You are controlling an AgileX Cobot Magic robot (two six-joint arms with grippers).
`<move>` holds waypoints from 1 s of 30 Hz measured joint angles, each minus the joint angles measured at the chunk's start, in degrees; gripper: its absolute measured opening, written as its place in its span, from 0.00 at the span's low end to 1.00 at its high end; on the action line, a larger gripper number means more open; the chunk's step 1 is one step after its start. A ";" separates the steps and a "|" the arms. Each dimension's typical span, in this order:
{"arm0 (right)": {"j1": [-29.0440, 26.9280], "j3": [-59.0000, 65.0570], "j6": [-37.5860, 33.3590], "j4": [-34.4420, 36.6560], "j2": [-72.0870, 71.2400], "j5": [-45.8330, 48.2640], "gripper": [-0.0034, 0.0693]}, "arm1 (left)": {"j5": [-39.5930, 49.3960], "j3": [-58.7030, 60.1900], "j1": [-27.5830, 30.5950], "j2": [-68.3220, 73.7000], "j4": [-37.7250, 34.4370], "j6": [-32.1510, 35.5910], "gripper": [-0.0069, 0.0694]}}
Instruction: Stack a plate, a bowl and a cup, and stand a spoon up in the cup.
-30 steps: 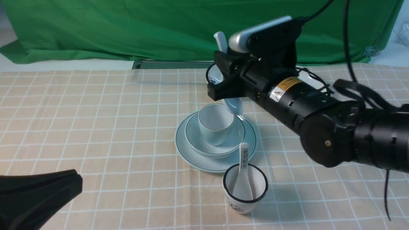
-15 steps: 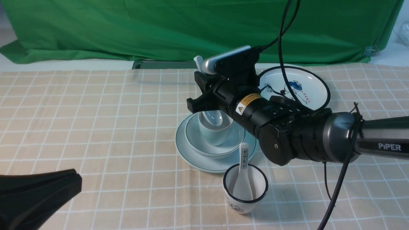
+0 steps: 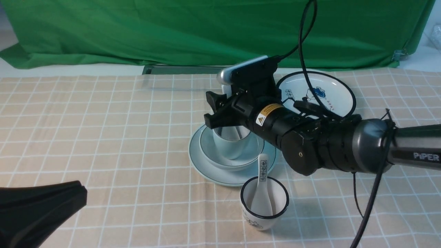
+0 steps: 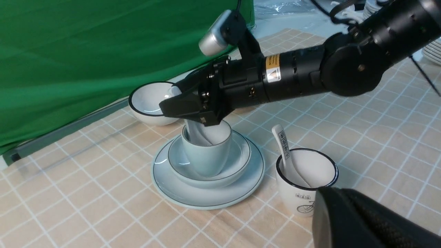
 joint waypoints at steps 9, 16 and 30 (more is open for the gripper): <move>1.15 -0.05 -5.40 -0.05 -23.10 36.81 0.35 | -6.78 3.51 0.00 -3.96 -1.41 3.40 0.09; 1.15 9.56 -1.75 -0.05 -40.94 54.85 0.14 | -22.65 14.79 0.00 -10.87 -2.82 4.12 0.10; 1.15 23.74 0.67 -0.05 -56.78 58.01 0.17 | -24.01 19.22 0.00 -11.17 2.65 4.22 0.10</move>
